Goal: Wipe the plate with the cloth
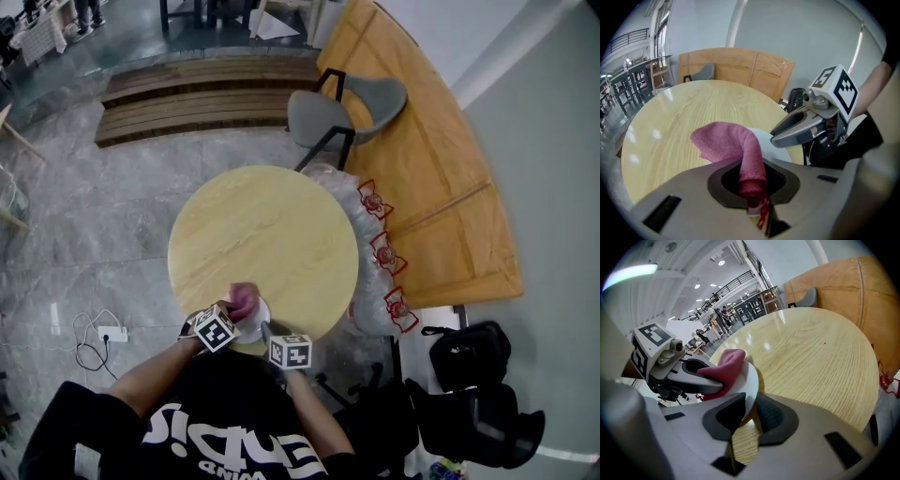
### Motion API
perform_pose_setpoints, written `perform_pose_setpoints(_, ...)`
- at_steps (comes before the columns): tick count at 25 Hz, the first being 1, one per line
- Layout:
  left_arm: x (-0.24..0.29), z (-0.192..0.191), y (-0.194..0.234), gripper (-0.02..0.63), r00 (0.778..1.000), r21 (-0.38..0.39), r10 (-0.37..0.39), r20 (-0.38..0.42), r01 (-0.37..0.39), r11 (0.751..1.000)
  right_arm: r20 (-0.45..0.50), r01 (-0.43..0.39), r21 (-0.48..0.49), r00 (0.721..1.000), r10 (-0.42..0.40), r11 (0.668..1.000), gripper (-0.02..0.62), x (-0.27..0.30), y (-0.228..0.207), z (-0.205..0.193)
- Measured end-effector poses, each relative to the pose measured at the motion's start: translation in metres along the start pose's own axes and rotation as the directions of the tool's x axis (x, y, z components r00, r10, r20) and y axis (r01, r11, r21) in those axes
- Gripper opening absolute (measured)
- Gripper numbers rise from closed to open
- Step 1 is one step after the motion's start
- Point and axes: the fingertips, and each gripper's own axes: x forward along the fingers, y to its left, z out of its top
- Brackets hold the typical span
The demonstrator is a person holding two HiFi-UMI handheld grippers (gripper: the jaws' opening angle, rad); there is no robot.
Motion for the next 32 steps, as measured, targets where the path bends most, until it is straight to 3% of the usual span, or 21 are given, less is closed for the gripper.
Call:
perform_pose_setpoints(13, 0.011, 0.01, -0.029, 0.052, 0.994, -0.022, -0.105, 0.007, 0.105, 0.994, 0.005, 0.031, 0.0, 1.0, -0.031, 1.0, 0.091, 0.0, 0.001, 0.001)
perform_pose_setpoints(25, 0.003, 0.002, -0.041, 0.052, 0.992, -0.027, -0.126, -0.017, 0.126, 0.992, -0.001, 0.035, -0.019, 0.999, -0.035, 0.999, 0.091, -0.001, 0.001, 0.0)
perform_pose_setpoints(32, 0.0, -0.004, -0.05, 0.052, 0.989, -0.077, -0.15, -0.016, 0.149, 0.986, -0.002, 0.05, -0.014, 0.999, -0.05, 0.999, 0.091, -0.001, 0.0, 0.0)
